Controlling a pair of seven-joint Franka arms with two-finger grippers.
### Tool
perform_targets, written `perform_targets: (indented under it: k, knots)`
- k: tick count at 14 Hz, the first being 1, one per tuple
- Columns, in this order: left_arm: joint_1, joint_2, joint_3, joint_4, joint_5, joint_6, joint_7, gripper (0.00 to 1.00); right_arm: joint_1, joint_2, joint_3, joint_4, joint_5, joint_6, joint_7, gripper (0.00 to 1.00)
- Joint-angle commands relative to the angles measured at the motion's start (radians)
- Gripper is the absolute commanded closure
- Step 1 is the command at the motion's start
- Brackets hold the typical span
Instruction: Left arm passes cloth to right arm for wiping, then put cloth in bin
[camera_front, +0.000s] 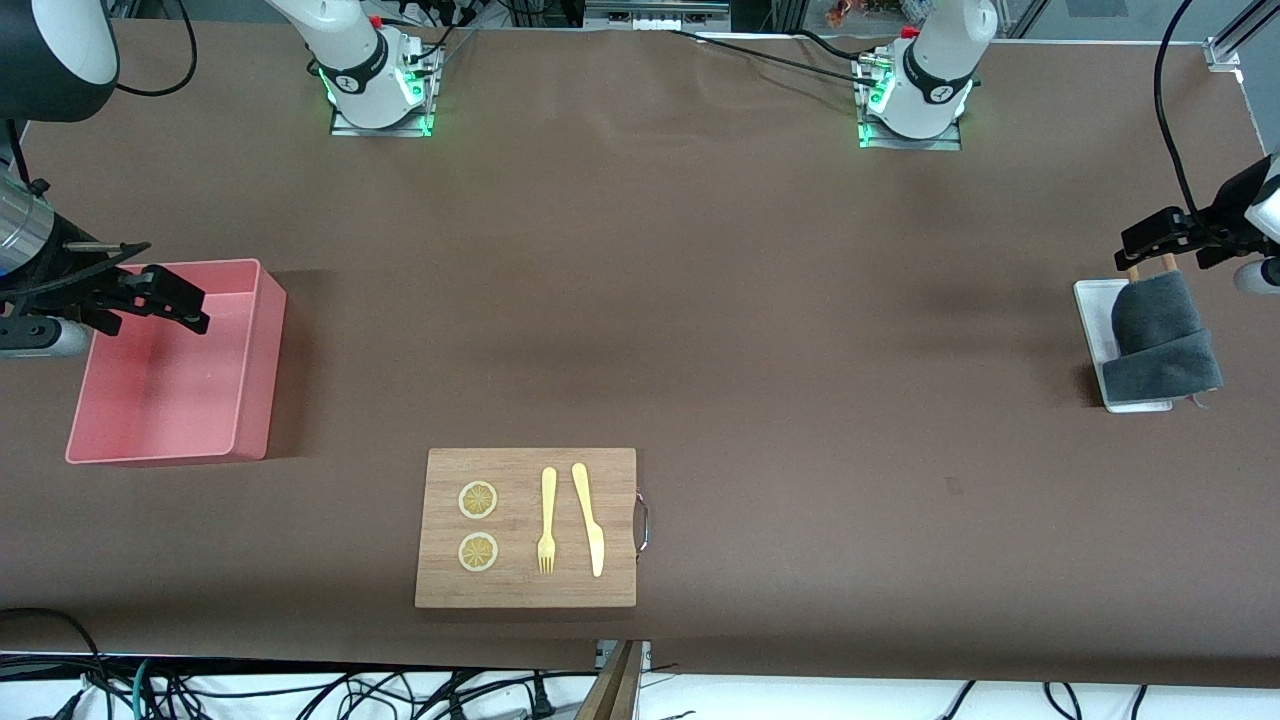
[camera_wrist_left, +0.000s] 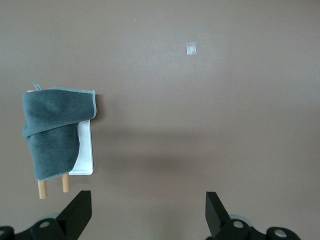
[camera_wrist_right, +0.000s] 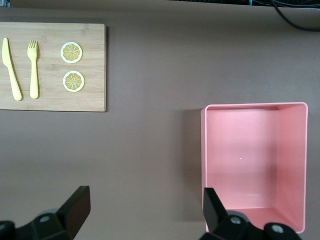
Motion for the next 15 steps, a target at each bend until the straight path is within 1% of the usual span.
perform_targets:
  k: [1,3,4,8,10,11,13,14,15]
  knots:
    - [0.032,0.013,0.001,0.023,-0.006,-0.022,0.016,0.0,-0.007,0.001,0.002,0.007,0.015,0.001,0.002,0.0]
    - [0.038,0.035,0.004,0.024,-0.009,-0.021,0.013,0.0,-0.007,0.001,0.002,0.007,0.015,0.001,0.001,0.0]
    - [0.06,0.058,0.004,0.055,-0.007,-0.021,0.013,0.0,-0.007,0.001,0.002,0.007,0.015,0.001,0.002,0.0]
    - [0.231,0.287,0.003,0.286,-0.015,-0.018,0.018,0.0,-0.007,0.005,0.002,0.005,0.017,0.001,-0.004,0.0]
    - [0.303,0.392,0.001,0.359,-0.018,-0.007,0.03,0.0,-0.007,0.008,0.002,0.005,0.015,0.001,-0.008,0.0]
    - [0.314,0.429,0.001,0.38,-0.012,0.015,0.03,0.0,-0.002,0.008,0.002,0.005,0.009,-0.001,-0.007,0.0]
    - [0.305,0.478,-0.003,0.38,-0.006,0.071,0.032,0.0,-0.001,0.018,0.002,0.005,0.004,-0.001,-0.011,0.0]
    - [0.287,0.501,-0.008,0.379,-0.001,0.106,0.045,0.0,-0.001,0.019,0.002,0.004,0.004,-0.005,-0.011,0.0]
    - [0.257,0.525,-0.008,0.38,0.009,0.117,0.106,0.0,-0.001,0.019,0.002,0.0,0.004,-0.005,-0.011,0.0]
